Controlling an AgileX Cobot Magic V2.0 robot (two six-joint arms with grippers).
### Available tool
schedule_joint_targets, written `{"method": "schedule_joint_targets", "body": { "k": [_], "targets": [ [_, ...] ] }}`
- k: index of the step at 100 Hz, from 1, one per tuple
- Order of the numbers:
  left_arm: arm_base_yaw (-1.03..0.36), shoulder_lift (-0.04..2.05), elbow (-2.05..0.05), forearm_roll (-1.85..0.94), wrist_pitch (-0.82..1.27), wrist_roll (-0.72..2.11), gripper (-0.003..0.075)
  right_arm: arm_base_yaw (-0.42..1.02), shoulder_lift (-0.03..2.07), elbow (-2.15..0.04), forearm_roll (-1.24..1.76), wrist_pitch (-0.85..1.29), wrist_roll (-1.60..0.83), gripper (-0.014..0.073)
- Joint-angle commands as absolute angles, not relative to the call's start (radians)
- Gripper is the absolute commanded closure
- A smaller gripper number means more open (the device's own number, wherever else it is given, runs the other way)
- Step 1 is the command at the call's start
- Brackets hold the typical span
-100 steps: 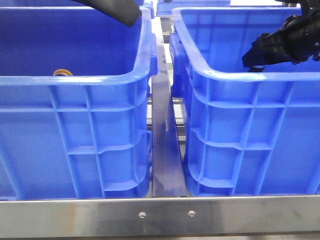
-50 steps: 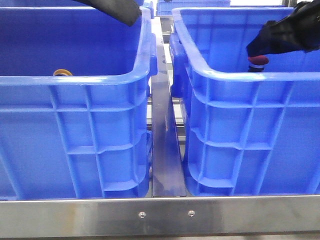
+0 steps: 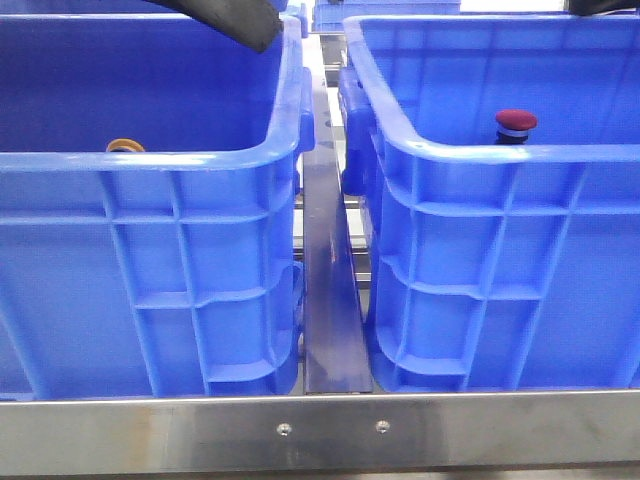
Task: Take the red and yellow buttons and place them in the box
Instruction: 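Lower the left gripper into the button crate and grasp a yellow button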
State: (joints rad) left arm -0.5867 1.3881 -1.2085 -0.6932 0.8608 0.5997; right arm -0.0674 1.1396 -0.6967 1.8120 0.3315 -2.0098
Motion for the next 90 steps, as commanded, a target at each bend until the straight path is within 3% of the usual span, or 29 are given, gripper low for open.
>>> {"method": "schedule_joint_targets", "body": {
  "k": [1,28,58,90],
  "targets": [
    [-0.594,1.354,-1.249,-0.704,0.827,0.563,0.0174,-0.070,1.023,-0.671,1.871,0.354,-2.012,0.0027],
    [-0.594,1.354,-1.287,-0.414,0.824,0.258,0.0174,-0.070,0.812,-0.543,1.872,0.342,-2.012,0.0027],
    [-0.593,1.354,-1.287,-0.029,0.833,-0.076,0.0176,-0.070,0.770,-0.498,1.872,0.342,-2.012,0.0027],
    [-0.384,1.369,-1.287,-0.086,0.876,-0.139,0.0176,-0.070,0.770,-0.498,1.872,0.343,-2.012,0.0027]
  ]
}}
